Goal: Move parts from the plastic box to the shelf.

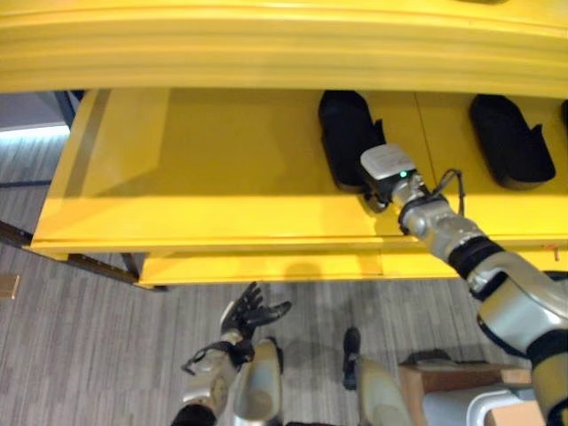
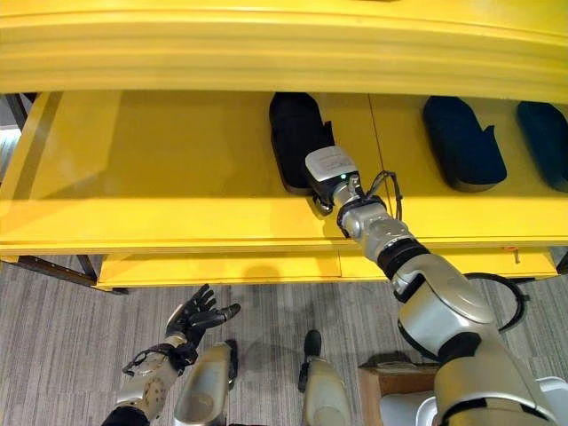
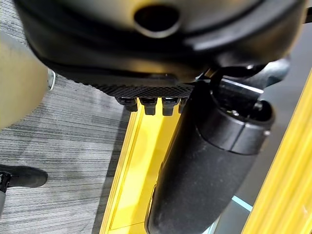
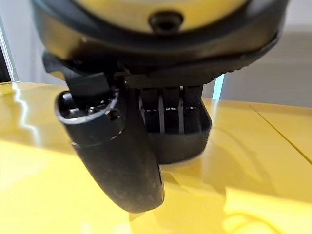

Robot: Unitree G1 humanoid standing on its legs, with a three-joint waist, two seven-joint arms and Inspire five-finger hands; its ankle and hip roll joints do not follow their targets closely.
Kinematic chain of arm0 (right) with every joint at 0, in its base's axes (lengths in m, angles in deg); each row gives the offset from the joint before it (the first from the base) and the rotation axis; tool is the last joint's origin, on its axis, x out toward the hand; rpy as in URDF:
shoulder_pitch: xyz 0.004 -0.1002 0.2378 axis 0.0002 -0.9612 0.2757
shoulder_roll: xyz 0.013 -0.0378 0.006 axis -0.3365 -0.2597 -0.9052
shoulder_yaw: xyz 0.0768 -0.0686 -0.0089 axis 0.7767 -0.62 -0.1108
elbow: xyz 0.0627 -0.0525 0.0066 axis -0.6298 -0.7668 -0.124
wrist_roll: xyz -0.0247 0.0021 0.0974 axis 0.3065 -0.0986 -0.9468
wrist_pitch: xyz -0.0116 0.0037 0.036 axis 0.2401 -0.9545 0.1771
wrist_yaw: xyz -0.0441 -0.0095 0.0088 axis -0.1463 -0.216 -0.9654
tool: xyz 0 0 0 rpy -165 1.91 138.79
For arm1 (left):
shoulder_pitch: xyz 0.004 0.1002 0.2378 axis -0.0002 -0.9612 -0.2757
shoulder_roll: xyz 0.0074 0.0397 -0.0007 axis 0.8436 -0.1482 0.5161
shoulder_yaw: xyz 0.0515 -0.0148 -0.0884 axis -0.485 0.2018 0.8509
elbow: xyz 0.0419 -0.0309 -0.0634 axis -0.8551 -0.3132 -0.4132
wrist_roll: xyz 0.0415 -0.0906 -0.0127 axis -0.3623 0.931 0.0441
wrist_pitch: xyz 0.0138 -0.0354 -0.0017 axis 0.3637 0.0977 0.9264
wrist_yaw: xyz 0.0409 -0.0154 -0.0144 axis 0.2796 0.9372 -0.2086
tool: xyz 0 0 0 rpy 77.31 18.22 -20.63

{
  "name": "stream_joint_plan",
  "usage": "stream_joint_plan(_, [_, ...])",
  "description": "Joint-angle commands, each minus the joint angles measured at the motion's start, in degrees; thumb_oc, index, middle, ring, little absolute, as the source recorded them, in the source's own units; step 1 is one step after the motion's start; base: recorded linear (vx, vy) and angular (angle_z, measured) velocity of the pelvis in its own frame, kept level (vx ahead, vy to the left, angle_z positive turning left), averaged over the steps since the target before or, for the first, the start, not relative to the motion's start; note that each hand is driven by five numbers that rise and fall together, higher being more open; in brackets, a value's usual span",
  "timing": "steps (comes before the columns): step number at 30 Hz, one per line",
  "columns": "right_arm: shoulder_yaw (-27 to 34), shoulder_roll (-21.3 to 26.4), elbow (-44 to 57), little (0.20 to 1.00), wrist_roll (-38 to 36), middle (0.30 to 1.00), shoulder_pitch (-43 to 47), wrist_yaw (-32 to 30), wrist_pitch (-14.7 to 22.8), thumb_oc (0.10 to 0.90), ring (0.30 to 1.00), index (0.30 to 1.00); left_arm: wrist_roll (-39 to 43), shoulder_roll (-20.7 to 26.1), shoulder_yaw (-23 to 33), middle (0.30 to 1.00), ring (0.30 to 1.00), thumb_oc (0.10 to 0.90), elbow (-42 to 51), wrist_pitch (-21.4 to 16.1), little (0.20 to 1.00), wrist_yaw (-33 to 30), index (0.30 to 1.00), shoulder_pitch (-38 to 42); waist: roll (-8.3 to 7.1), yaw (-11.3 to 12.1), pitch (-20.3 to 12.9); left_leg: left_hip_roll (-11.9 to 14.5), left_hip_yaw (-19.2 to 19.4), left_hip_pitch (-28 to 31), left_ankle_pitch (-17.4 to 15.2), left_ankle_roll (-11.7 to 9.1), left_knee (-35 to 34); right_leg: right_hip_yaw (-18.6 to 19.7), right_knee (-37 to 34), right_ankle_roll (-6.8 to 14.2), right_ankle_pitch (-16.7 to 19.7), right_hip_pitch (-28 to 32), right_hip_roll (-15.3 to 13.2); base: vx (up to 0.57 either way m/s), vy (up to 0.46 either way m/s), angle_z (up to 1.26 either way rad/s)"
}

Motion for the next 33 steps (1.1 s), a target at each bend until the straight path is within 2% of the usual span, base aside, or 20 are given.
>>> stream_joint_plan(1, [2.19,1.59,0.58,1.000,-0.38,1.000,5.59,-2.42,-1.08,0.900,1.000,1.000,2.29,-1.76,-0.37,1.000,1.000,0.900,5.91,-4.81,1.000,0.29,1.000,-1.73,1.30,1.21,-1.00,3.44,-0.67,7.81,17.23,-3.12,-6.10,2.88,9.77,0.60,2.62,-1.69,-1.99,0.00,0.000,0.00])
stream_joint_plan(7, [2.01,2.08,1.65,1.000,-0.23,1.000,5.75,-2.55,-1.08,0.900,1.000,1.000,2.48,-1.79,-0.30,1.000,1.000,0.900,6.02,-4.84,1.000,0.14,1.000,-1.92,1.28,1.08,-1.00,3.52,-0.64,7.82,17.21,-3.19,-6.14,2.92,9.83,0.60,2.74,-1.80,-1.96,0.00,0.000,0.00])
stream_joint_plan(16, [3.83,4.02,9.38,1.000,1.37,1.000,5.90,-3.34,-1.83,0.900,1.000,1.000,2.81,-1.44,0.15,1.000,1.000,0.900,6.42,-4.90,1.000,-0.31,1.000,-2.08,0.82,0.38,-1.00,3.58,-0.75,7.78,17.26,-3.33,-6.25,2.85,10.16,0.73,2.86,-2.27,-1.81,0.00,0.000,0.00])
stream_joint_plan(20, [7.63,5.79,16.84,1.000,2.92,1.000,5.09,-4.58,-2.43,0.900,1.000,1.000,2.94,-1.06,0.16,1.000,1.000,0.900,6.80,-5.00,1.000,-0.53,1.000,-2.41,0.72,-0.04,-1.00,3.54,-0.75,7.67,17.18,-3.48,-6.21,2.86,10.47,0.77,2.79,-2.66,-1.77,0.00,0.000,0.00])
stream_joint_plan(23, [17.44,7.34,28.16,1.000,5.26,1.000,0.55,-7.80,-2.76,0.900,1.000,1.000,3.12,-0.50,-0.20,1.000,1.000,0.900,6.95,-5.00,1.000,-1.00,1.000,-2.44,0.93,-0.55,-1.00,3.49,-0.93,7.30,17.12,-3.57,-5.50,2.83,11.31,0.83,2.63,-3.12,-2.03,0.01,0.000,0.03])
stream_joint_plan(25, [20.70,7.69,32.49,1.000,7.02,1.000,-1.26,-8.44,-3.19,0.900,1.000,1.000,3.17,-0.42,-0.56,1.000,1.000,0.900,6.83,-4.95,1.000,-1.01,1.000,-2.39,1.01,-0.76,-1.00,3.35,-1.03,7.13,17.25,-3.56,-5.49,2.90,11.41,0.79,2.67,-3.36,-2.11,0.00,0.000,0.00])
stream_joint_plan(27, [20.85,7.74,32.69,1.000,7.09,1.000,-1.48,-8.37,-3.26,0.900,1.000,1.000,3.17,-0.39,-0.63,1.000,1.000,0.900,6.84,-4.94,1.000,-1.01,1.000,-2.45,1.03,-0.70,-1.00,3.38,-1.03,7.21,17.16,-3.57,-5.44,2.90,11.47,0.79,2.58,-3.30,-2.09,0.00,0.000,-0.02])
stream_joint_plan(28, [23.88,8.01,36.46,1.000,8.12,1.000,-3.85,-8.60,-3.49,0.900,1.000,1.000,3.03,-0.24,-1.03,1.000,1.000,0.900,6.78,-4.98,1.000,-1.11,1.000,-2.56,1.02,-0.81,-1.00,3.22,-1.13,6.82,17.31,-3.60,-5.27,2.93,11.73,0.75,2.64,-3.68,-2.15,0.00,0.000,0.00])
stream_joint_plan(33, [28.97,7.20,43.05,1.000,8.82,1.000,-8.89,-8.92,-3.48,0.900,1.000,1.000,2.98,-0.79,-1.18,1.000,1.000,0.900,6.15,-5.21,1.000,-1.23,1.000,-2.41,0.72,-1.38,-1.00,3.10,-1.21,6.49,17.71,-3.70,-5.75,3.07,11.47,0.61,3.15,-4.22,-2.20,0.01,0.002,0.00])
